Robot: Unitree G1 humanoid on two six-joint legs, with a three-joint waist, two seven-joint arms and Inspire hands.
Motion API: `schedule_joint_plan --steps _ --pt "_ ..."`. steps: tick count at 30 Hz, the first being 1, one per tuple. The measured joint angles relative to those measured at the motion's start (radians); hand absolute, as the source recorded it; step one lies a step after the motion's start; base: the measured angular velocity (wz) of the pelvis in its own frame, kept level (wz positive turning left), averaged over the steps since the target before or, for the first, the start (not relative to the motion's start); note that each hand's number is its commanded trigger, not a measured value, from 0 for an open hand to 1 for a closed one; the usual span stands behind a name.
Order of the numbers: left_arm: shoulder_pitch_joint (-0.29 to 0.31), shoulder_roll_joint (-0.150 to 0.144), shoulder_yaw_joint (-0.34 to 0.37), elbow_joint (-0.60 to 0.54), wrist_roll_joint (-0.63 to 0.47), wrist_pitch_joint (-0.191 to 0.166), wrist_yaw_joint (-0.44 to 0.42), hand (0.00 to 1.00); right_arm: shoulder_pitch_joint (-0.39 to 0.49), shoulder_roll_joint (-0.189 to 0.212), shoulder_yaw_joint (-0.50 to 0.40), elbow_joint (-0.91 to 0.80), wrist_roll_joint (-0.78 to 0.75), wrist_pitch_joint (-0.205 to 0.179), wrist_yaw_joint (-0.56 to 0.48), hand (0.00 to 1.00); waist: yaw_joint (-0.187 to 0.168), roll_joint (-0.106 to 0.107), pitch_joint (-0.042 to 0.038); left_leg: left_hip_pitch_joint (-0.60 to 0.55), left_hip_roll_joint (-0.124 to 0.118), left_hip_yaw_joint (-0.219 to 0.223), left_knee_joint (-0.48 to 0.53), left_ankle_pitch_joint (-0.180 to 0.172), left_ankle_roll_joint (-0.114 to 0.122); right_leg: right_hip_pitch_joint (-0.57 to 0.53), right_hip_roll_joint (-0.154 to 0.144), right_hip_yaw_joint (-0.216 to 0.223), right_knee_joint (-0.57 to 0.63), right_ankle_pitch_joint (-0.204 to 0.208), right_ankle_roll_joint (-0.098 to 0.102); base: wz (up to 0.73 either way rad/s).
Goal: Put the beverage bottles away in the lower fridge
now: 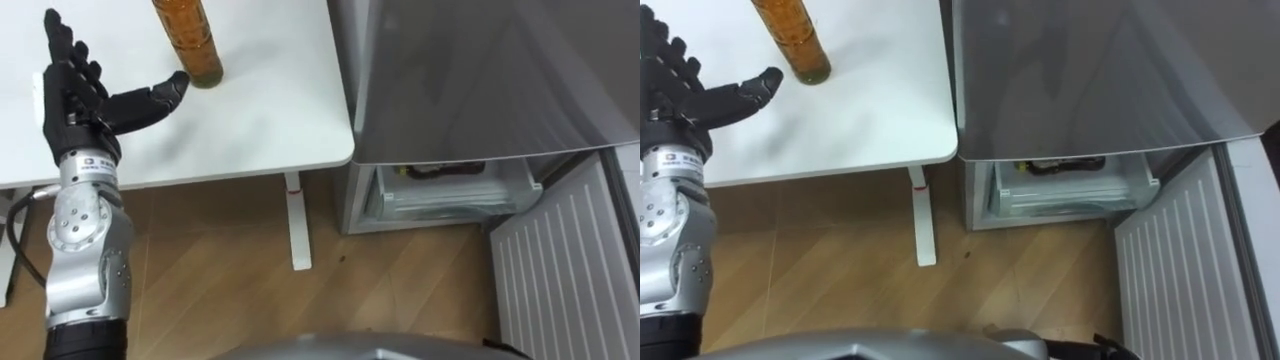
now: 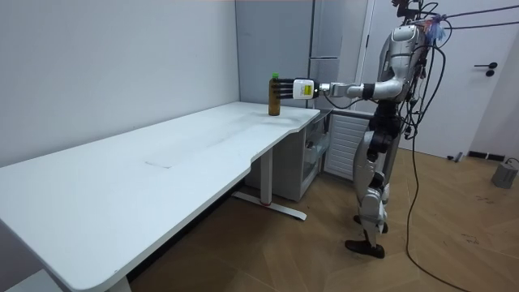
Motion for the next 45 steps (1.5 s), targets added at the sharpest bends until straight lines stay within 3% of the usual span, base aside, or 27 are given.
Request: schedule_joint_plan --steps 11,17,23,25,27,35,37,45 --pt "-0.007 0.000 0.002 0.031 0.001 0.010 0.000 0.00 0.014 0.000 -0.021 0.001 -0.006 0.011 -0.001 0.00 -0.003 0.002 -0.0004 -0.001 0.001 0.001 0.001 0.000 0.000 -0.004 0.001 0.004 0.004 0.000 0.000 0.00" --pt "-0.050 0.000 0.003 0.071 -0.007 0.028 0.001 0.00 0.017 0.000 -0.021 0.006 -0.006 0.023 0.001 0.00 -0.004 0.001 -0.0004 0.000 0.001 0.002 0.002 0.000 0.000 -0.004 0.002 0.006 0.003 0.001 -0.001 0.00" --pt "-0.123 0.003 0.021 0.129 -0.064 0.034 0.005 0.00 0.017 -0.001 -0.021 0.009 -0.009 0.034 0.012 0.00 -0.018 0.002 0.0002 0.014 0.007 0.033 -0.003 0.000 -0.001 -0.005 0.007 0.030 0.003 0.002 -0.004 -0.13" --pt "-0.154 0.013 0.021 0.161 -0.084 0.050 0.017 0.00 0.021 -0.001 -0.023 0.009 -0.015 0.055 0.012 0.00 -0.025 0.004 0.0005 0.016 0.008 0.045 -0.009 -0.001 -0.002 -0.009 0.008 0.040 0.004 0.004 -0.005 -0.14" --pt "-0.164 0.025 0.022 0.179 -0.089 0.053 0.015 0.00 0.026 -0.001 -0.030 0.008 -0.047 0.072 0.012 0.00 -0.032 0.008 0.0008 0.016 0.009 0.055 -0.016 0.000 -0.002 -0.008 0.009 0.050 0.006 0.004 -0.005 -0.16" --pt "-0.183 0.033 0.020 0.238 -0.102 0.085 0.005 0.00 0.043 0.000 -0.030 0.009 -0.132 0.105 0.019 0.00 -0.054 0.016 0.0004 0.039 0.011 0.094 -0.028 -0.001 -0.002 -0.018 0.013 0.092 0.018 0.005 -0.003 -0.17" --pt "-0.222 0.055 0.021 0.302 -0.141 0.097 -0.002 0.00 0.044 0.000 -0.031 0.010 -0.131 0.127 0.022 0.00 -0.052 0.017 0.0006 0.046 0.014 0.109 -0.031 -0.002 -0.003 -0.019 0.018 0.111 0.021 0.006 -0.003 -0.20" --pt "-0.330 0.127 0.022 0.434 -0.231 0.144 -0.005 0.00 0.059 -0.005 -0.040 0.006 -0.162 0.169 0.021 0.00 -0.055 0.022 -0.0023 0.057 0.020 0.113 -0.030 -0.004 -0.005 -0.013 0.024 0.117 0.023 0.008 -0.006 -0.03"
